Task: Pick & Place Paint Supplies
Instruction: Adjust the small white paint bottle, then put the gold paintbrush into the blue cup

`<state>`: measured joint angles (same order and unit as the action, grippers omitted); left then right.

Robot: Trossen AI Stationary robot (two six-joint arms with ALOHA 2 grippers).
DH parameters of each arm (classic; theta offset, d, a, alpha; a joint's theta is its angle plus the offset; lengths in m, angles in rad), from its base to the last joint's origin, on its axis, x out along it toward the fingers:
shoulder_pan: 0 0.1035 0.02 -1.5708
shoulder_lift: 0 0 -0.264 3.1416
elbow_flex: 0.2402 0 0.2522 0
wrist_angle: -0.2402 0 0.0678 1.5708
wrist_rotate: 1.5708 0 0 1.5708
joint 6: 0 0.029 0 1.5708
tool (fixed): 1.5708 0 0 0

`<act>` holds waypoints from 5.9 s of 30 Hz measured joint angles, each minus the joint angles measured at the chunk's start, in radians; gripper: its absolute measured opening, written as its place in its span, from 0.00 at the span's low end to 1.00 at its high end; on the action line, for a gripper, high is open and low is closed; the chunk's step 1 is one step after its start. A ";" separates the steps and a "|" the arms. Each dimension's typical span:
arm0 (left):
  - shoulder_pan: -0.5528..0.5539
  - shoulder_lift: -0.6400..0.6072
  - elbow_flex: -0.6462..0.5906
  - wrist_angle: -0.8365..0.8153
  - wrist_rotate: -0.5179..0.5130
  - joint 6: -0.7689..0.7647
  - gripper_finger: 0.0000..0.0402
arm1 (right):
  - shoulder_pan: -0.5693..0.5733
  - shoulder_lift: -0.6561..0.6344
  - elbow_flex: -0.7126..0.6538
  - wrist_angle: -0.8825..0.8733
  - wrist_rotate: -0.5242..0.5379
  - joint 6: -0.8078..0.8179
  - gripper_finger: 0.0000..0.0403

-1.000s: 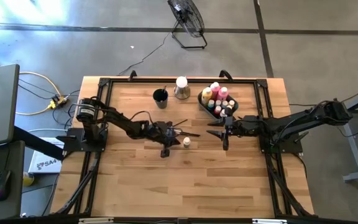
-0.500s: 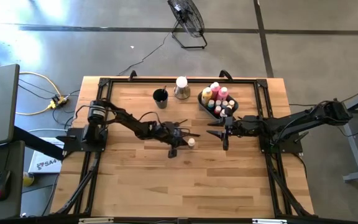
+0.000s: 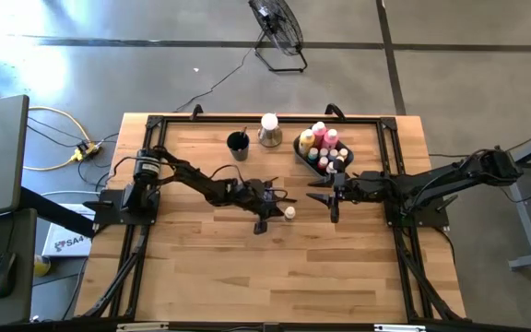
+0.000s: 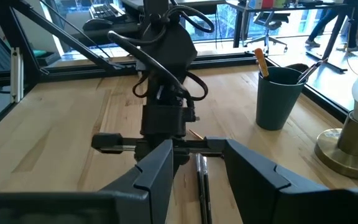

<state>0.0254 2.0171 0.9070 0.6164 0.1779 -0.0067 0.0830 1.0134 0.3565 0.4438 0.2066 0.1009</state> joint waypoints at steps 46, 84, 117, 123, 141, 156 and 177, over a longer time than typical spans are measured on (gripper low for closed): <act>0.197 -0.576 0.000 -0.763 -0.166 0.204 0.00 | 0.000 0.000 0.000 -0.046 0.000 0.011 0.34; 0.196 -1.143 -0.617 -0.422 -0.030 0.025 0.00 | 0.000 0.000 0.000 -0.062 0.004 0.032 0.34; 0.175 -0.929 -0.222 -0.923 -0.292 0.050 0.27 | 0.000 0.000 0.000 -0.058 0.004 0.027 0.34; 0.176 -0.841 -0.206 -0.946 -0.221 0.053 0.27 | 0.000 0.000 0.000 -0.077 0.003 0.027 0.34; 0.177 -0.642 -0.206 -0.844 -0.182 0.024 0.28 | 0.000 0.000 0.000 -0.073 0.003 0.026 0.34; 0.177 -0.592 -0.206 -0.838 -0.194 -0.067 0.42 | 0.000 0.000 0.000 -0.074 0.003 0.003 0.34; 0.175 -0.431 -0.206 -0.719 -0.164 -0.156 0.42 | 0.000 0.000 0.000 -0.075 0.003 0.003 0.34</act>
<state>0.2005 1.5857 0.7013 -0.1029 0.0136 -0.1623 0.0831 1.0136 0.3563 0.3683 0.2100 0.1040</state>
